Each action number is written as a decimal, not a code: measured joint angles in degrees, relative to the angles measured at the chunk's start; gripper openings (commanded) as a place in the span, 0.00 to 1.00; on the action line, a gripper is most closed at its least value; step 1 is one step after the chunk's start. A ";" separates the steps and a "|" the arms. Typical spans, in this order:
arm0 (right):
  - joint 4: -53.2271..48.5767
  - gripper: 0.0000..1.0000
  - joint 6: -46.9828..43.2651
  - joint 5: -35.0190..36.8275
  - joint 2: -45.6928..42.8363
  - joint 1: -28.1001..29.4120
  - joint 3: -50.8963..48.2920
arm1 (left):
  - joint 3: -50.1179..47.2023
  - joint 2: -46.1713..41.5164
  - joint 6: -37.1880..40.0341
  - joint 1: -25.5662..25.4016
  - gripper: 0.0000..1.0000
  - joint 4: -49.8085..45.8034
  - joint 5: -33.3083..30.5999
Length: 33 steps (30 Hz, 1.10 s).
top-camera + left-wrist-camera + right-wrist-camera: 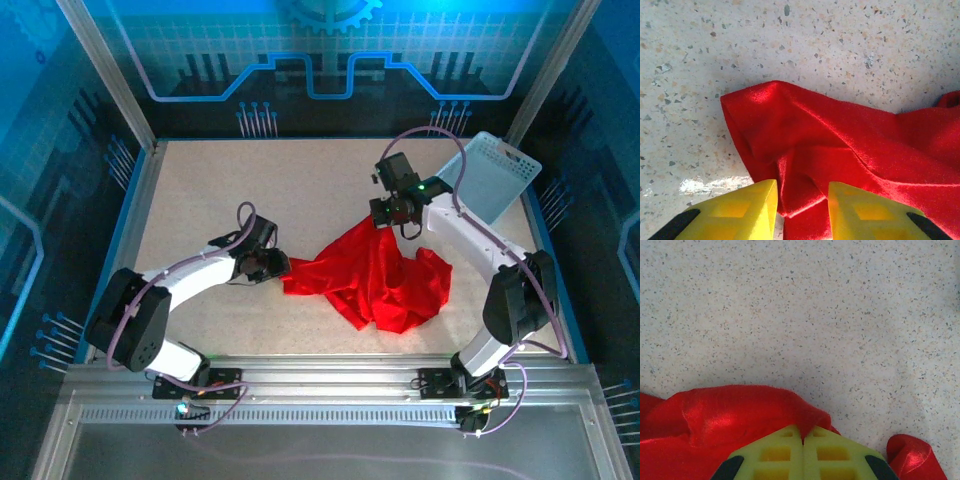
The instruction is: Fold the inside-out t-shirt
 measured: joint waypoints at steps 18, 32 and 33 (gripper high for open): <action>0.92 0.00 0.00 -1.05 -0.04 0.00 -1.29 | 0.00 2.60 -1.22 0.00 0.21 1.73 -1.05; 0.50 0.00 0.00 0.11 -3.56 -0.11 -1.95 | -1.97 1.42 -1.31 0.79 0.00 3.41 -4.20; -0.13 0.00 0.00 0.11 -4.07 -0.26 -1.70 | -2.97 -0.44 -1.16 0.79 0.00 3.45 -4.33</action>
